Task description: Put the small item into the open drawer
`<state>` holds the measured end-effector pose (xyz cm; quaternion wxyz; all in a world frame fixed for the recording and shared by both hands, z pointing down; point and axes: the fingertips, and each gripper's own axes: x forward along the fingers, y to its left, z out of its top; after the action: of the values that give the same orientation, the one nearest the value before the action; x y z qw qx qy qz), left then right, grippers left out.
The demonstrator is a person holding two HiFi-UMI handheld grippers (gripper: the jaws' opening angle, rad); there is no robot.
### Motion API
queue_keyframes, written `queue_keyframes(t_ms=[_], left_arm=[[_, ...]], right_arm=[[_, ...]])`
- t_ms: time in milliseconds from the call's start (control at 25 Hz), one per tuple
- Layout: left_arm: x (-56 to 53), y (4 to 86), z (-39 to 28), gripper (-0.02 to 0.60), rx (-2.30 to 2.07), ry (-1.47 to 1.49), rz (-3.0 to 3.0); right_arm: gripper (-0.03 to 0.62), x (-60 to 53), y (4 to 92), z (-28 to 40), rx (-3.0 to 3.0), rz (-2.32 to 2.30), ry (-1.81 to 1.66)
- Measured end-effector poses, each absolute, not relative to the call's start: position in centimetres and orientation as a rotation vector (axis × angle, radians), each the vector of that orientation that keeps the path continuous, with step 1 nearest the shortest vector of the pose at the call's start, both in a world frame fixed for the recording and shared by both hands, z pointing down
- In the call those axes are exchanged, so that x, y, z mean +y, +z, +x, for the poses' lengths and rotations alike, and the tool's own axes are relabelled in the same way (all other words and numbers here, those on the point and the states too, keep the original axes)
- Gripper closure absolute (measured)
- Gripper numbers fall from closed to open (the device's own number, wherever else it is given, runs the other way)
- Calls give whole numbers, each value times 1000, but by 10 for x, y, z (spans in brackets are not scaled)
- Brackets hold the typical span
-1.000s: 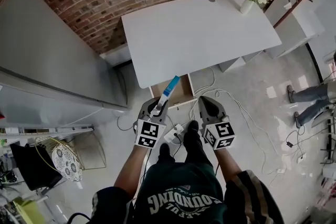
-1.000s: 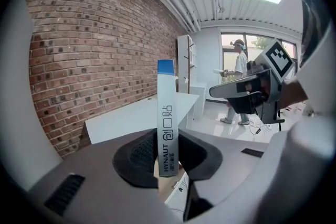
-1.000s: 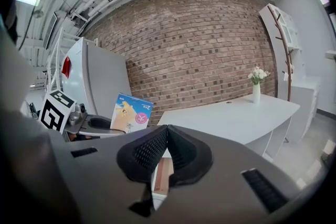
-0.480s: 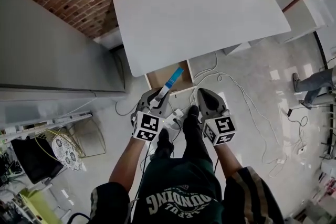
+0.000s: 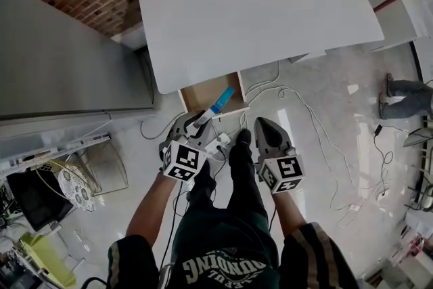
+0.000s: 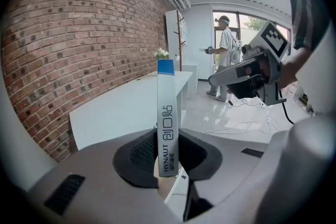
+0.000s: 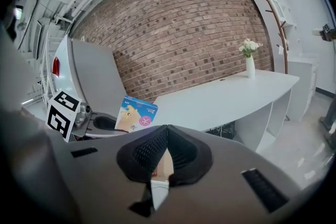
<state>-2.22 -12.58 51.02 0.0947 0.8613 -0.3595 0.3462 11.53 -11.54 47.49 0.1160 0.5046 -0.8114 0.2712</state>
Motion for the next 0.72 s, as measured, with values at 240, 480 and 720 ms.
queue_keyframes(t_ms=[240,480,720], left_arm=[[-133,540,-12,494,-1030,1071,2535],[-141,580,-5,494,-1017,1115,2522],[-143,626,-4,494,-1000,1182,2472]], right_arm=[[571,-125,497,123,-2364,1453,795],[571,-133,517,126,-2358,1451,801],[571,-132,545,131,-2343,1438,817]])
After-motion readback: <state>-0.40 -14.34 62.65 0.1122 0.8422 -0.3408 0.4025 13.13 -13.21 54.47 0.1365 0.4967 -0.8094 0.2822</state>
